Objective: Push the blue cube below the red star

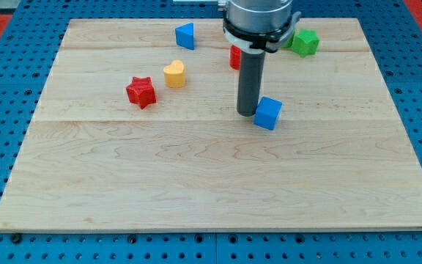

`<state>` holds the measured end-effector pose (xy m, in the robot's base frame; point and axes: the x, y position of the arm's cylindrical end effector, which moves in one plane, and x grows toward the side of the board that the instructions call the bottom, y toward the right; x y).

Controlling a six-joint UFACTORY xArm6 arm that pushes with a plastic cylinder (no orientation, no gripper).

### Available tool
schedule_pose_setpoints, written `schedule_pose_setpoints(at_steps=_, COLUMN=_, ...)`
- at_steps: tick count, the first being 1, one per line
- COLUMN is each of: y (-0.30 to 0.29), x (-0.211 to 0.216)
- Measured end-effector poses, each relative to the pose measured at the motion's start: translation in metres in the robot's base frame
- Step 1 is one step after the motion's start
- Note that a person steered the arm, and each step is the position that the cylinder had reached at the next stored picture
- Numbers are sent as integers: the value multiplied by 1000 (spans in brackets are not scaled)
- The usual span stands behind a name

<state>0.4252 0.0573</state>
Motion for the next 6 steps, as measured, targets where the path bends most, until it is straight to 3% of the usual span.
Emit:
schedule_pose_setpoints(at_steps=1, y=-4, x=-19)
schedule_pose_setpoints(at_steps=2, y=35, x=-35)
schedule_pose_setpoints(at_steps=3, y=55, x=39)
schedule_pose_setpoints(at_steps=5, y=-134, x=64)
schedule_pose_setpoints(at_steps=6, y=-96, x=86)
